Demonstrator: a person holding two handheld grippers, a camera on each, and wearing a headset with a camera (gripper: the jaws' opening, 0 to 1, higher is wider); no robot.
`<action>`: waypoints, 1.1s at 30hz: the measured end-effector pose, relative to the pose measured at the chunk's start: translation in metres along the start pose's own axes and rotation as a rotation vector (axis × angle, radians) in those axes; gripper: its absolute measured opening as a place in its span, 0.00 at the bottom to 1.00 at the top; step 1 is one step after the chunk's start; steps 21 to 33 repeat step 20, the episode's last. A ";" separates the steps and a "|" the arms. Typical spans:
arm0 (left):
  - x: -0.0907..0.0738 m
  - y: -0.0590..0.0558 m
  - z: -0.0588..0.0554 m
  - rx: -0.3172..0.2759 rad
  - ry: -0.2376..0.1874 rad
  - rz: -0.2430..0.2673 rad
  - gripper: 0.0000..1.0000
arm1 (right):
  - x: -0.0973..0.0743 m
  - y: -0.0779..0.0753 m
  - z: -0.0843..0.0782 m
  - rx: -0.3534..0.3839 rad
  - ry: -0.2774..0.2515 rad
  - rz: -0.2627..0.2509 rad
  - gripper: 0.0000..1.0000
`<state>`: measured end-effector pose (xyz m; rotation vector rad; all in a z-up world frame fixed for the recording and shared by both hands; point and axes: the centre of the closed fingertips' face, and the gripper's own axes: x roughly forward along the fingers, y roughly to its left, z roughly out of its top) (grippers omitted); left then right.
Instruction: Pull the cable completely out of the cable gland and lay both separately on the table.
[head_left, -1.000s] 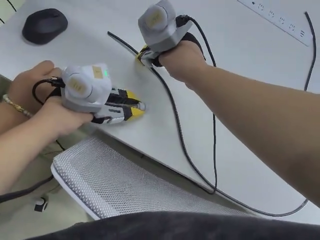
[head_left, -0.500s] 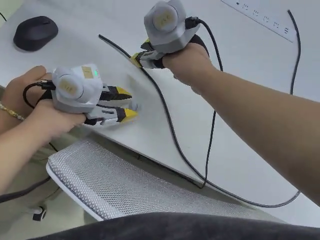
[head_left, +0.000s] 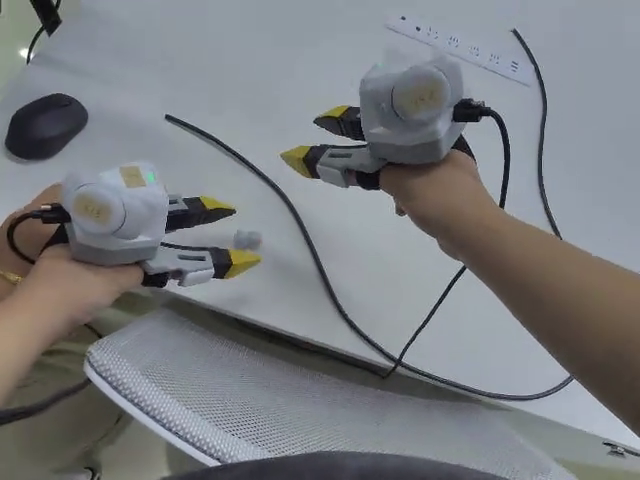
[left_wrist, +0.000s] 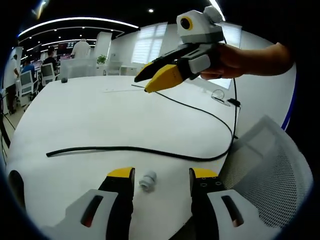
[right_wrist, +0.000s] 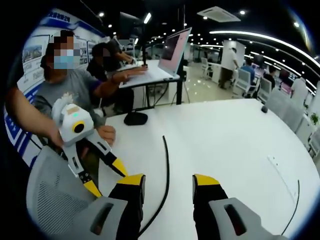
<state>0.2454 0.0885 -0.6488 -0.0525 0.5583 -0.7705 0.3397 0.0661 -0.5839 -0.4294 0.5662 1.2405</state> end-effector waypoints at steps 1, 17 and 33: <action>-0.001 -0.001 0.001 -0.002 0.003 0.001 0.46 | -0.006 0.001 -0.002 0.009 -0.011 -0.007 0.36; -0.019 -0.029 0.039 -0.005 -0.036 -0.012 0.65 | -0.117 0.049 -0.066 0.196 -0.134 -0.127 0.47; -0.019 -0.034 0.040 -0.016 -0.041 -0.022 0.66 | -0.134 0.058 -0.087 0.224 -0.121 -0.158 0.52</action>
